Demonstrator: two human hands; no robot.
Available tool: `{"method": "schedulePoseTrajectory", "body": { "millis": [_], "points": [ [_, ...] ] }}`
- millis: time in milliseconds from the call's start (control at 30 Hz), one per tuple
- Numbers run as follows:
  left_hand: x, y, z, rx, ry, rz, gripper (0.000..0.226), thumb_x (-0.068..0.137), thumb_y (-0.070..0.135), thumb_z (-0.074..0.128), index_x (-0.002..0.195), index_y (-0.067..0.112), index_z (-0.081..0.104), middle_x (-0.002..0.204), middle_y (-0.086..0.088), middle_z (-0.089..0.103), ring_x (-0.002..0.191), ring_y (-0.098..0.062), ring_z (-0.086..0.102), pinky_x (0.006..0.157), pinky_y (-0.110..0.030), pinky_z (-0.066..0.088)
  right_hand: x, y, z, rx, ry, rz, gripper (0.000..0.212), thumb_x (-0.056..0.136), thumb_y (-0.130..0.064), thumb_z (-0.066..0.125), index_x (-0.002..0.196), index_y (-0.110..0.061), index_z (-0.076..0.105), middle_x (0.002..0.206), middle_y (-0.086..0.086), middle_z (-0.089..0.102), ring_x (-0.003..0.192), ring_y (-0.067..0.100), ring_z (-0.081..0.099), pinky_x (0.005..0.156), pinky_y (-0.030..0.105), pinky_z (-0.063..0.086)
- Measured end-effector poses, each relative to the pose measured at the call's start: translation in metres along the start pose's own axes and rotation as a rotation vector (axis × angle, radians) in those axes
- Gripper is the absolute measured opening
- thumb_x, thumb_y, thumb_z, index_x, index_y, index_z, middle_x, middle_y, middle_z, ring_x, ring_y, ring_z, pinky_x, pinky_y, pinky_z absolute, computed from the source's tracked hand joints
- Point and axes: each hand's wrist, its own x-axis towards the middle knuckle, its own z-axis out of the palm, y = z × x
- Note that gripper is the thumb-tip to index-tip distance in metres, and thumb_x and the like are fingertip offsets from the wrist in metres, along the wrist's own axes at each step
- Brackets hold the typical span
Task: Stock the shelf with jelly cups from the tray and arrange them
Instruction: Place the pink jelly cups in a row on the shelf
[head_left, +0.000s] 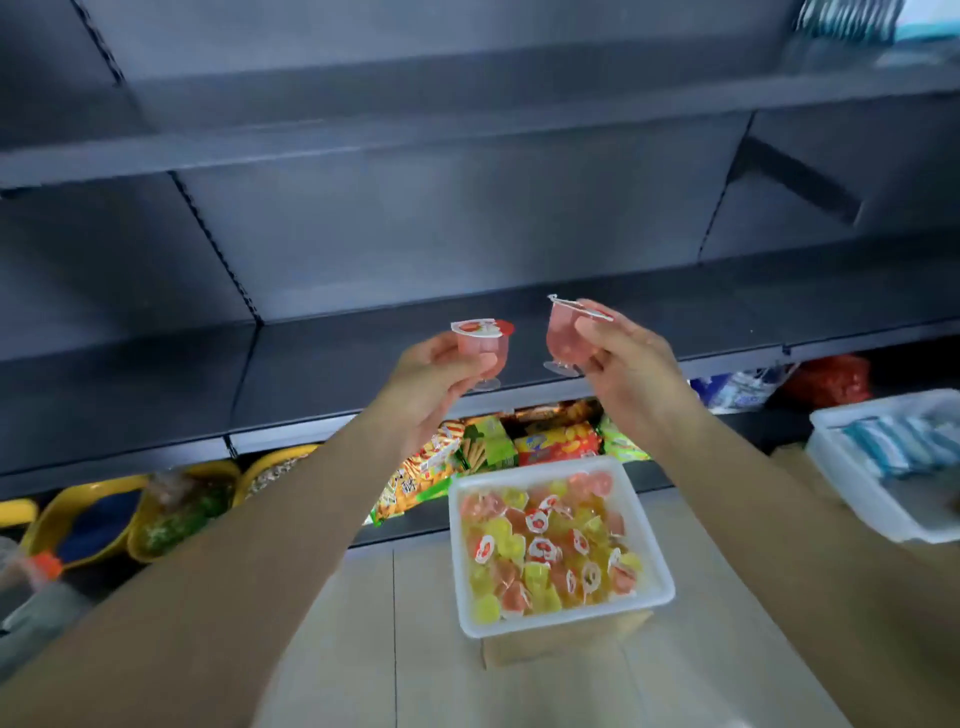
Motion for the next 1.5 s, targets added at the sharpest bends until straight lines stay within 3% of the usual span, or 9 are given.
{"method": "schedulePoseTrajectory", "body": {
  "millis": [133,433,667,900,1033,1133,1233,1400,1500],
  "points": [
    [-0.013,0.084,0.001,0.019,0.01,0.135,0.031,0.084,-0.005,0.061,0.114,0.004,0.06,0.105,-0.005,0.068,0.09,-0.012,0.067,0.089,-0.022,0.053,0.002,-0.063,0.057,-0.041,-0.071,-0.078,0.029,0.09,-0.003,0.056,0.119,0.001,0.058,0.1,0.008,0.068,0.095,0.018,0.064,0.095,0.033,0.051],
    [-0.015,0.221,-0.016,0.087,0.03,0.391,0.021,0.083,-0.004,0.063,0.101,0.007,0.066,0.091,-0.002,0.07,0.078,-0.01,0.07,0.076,-0.014,0.053,0.029,-0.143,0.163,-0.079,-0.274,-0.177,0.013,0.086,-0.001,0.059,0.095,-0.006,0.068,0.087,0.001,0.074,0.086,0.011,0.069,0.083,0.02,0.054],
    [0.028,0.27,-0.07,0.099,0.154,0.444,0.021,0.083,-0.003,0.064,0.099,0.01,0.067,0.091,0.0,0.071,0.081,-0.009,0.068,0.088,-0.02,0.051,0.105,-0.141,0.224,-0.074,-0.324,-0.147,0.009,0.086,-0.004,0.063,0.093,-0.005,0.068,0.087,0.0,0.074,0.084,0.009,0.069,0.087,0.022,0.053],
    [0.076,0.292,-0.158,0.156,0.358,0.401,0.025,0.077,0.0,0.072,0.101,0.005,0.067,0.112,-0.015,0.067,0.103,-0.03,0.065,0.104,-0.04,0.044,0.177,-0.111,0.277,-0.157,-0.367,-0.119,0.013,0.086,-0.003,0.063,0.096,-0.009,0.069,0.093,-0.001,0.073,0.088,0.009,0.068,0.079,0.016,0.053],
    [0.115,0.295,-0.219,0.257,0.474,0.377,0.022,0.073,0.008,0.077,0.093,0.013,0.07,0.102,-0.004,0.072,0.102,-0.022,0.066,0.107,-0.038,0.039,0.227,-0.076,0.318,-0.228,-0.331,-0.141,0.019,0.086,-0.005,0.065,0.104,-0.007,0.068,0.101,0.003,0.071,0.095,0.014,0.066,0.094,0.027,0.049],
    [0.156,0.3,-0.268,0.275,0.512,0.369,0.028,0.072,0.005,0.077,0.1,0.007,0.071,0.092,0.0,0.072,0.079,-0.008,0.07,0.097,-0.024,0.045,0.274,-0.039,0.353,-0.271,-0.256,-0.155,0.019,0.083,-0.005,0.069,0.101,-0.009,0.07,0.101,0.003,0.072,0.097,0.016,0.066,0.104,0.036,0.045],
    [0.206,0.306,-0.318,0.279,0.56,0.351,0.031,0.074,0.003,0.076,0.104,0.003,0.068,0.085,0.001,0.068,0.051,0.004,0.062,0.066,-0.005,0.041,0.324,-0.001,0.389,-0.297,-0.155,-0.164,0.013,0.08,-0.007,0.073,0.089,-0.016,0.071,0.088,-0.003,0.072,0.079,0.009,0.068,0.106,0.037,0.041],
    [0.289,0.309,-0.39,0.314,0.625,0.306,0.04,0.072,0.0,0.076,0.111,0.001,0.065,0.1,-0.009,0.069,0.074,-0.017,0.064,0.052,-0.006,0.048,0.405,0.057,0.438,-0.337,-0.027,-0.153,0.027,0.08,-0.005,0.074,0.106,-0.005,0.069,0.093,0.002,0.071,0.081,0.012,0.066,0.071,0.015,0.05],
    [0.328,0.308,-0.415,0.344,0.621,0.299,0.04,0.072,0.001,0.077,0.11,0.001,0.065,0.098,-0.009,0.068,0.069,-0.012,0.063,0.054,-0.007,0.049,0.44,0.075,0.458,-0.372,-0.018,-0.161,0.024,0.081,0.0,0.07,0.104,-0.008,0.066,0.085,-0.003,0.067,0.071,0.004,0.063,0.053,0.006,0.045]
  ]
}}
